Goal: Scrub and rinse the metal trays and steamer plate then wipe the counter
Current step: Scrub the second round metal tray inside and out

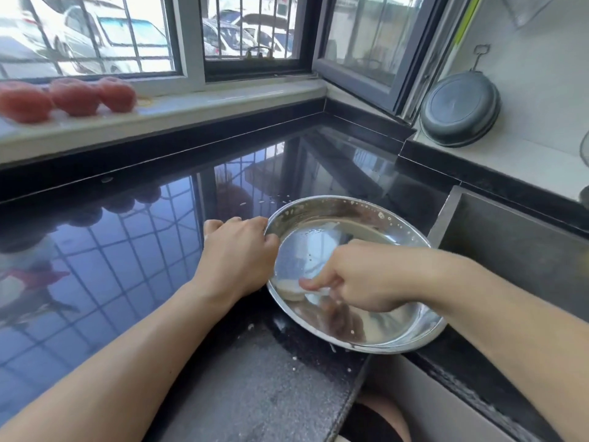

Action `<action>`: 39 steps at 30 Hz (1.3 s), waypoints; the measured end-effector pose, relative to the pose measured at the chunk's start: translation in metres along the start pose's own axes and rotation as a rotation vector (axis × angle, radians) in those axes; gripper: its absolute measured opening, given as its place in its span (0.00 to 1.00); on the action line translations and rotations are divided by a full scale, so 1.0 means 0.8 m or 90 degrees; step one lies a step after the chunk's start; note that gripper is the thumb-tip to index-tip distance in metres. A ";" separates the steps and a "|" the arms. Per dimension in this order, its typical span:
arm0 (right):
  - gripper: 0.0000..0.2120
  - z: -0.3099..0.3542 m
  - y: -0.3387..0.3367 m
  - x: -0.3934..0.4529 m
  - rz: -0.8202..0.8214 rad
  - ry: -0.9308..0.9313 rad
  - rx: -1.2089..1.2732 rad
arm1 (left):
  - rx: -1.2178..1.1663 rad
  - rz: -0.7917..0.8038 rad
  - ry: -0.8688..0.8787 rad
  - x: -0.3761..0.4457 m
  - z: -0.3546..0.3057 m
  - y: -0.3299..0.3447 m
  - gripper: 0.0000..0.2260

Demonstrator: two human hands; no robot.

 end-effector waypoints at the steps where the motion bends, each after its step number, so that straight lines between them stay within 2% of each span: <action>1: 0.27 0.000 -0.005 0.008 -0.034 0.008 -0.027 | 0.003 0.000 0.004 0.001 -0.001 0.000 0.15; 4: 0.25 -0.020 -0.028 0.030 -0.158 0.062 -0.089 | -0.019 0.011 0.009 0.002 0.001 0.002 0.15; 6: 0.23 -0.038 -0.035 0.034 -0.187 0.103 -0.064 | -0.041 0.008 0.007 0.001 0.001 0.000 0.15; 8: 0.25 -0.033 -0.028 0.036 -0.163 0.064 -0.052 | -0.037 0.003 0.006 0.002 0.003 0.000 0.15; 10: 0.27 -0.013 -0.008 0.028 -0.098 0.000 -0.058 | -0.024 -0.002 0.006 0.002 0.003 -0.001 0.14; 12: 0.27 -0.010 0.005 0.014 -0.049 -0.010 -0.031 | -0.017 -0.004 0.008 0.002 0.001 -0.001 0.13; 16: 0.27 -0.044 -0.019 0.013 -0.127 0.057 -0.058 | -0.020 -0.002 0.013 0.003 0.001 0.003 0.13; 18: 0.27 -0.035 -0.013 0.013 -0.142 0.028 -0.055 | -0.017 -0.010 0.018 0.003 0.001 0.003 0.15; 22: 0.27 -0.007 0.020 -0.015 -0.047 -0.050 -0.063 | 0.004 -0.020 0.016 0.005 0.003 0.007 0.18; 25: 0.28 -0.023 0.013 -0.019 -0.025 0.001 -0.026 | -0.006 -0.026 0.024 0.005 0.002 0.010 0.16; 27: 0.29 -0.033 -0.004 -0.004 -0.078 0.050 -0.049 | -0.013 -0.022 0.020 0.005 0.003 0.009 0.15; 29: 0.30 -0.028 -0.011 0.006 -0.128 0.044 -0.077 | -0.008 -0.018 0.023 0.003 0.003 0.008 0.16; 33: 0.27 -0.009 0.013 -0.006 -0.037 -0.051 -0.044 | -0.001 -0.008 0.013 0.004 0.000 0.006 0.17; 37: 0.28 -0.033 0.007 -0.011 -0.026 -0.011 -0.025 | -0.007 0.002 0.001 0.002 0.001 0.003 0.17; 39: 0.26 -0.042 0.013 -0.024 0.045 -0.015 0.002 | -0.009 0.011 -0.011 0.001 0.000 0.003 0.16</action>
Point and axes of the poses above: each hand's wrist, its own x-axis towards the middle knuckle, its own y-axis out of the palm, z = x × y, the point moved 7 cm from there along x, towards the middle knuckle, and after that the axes turned 9 degrees about -y, right-handed, at the moved point
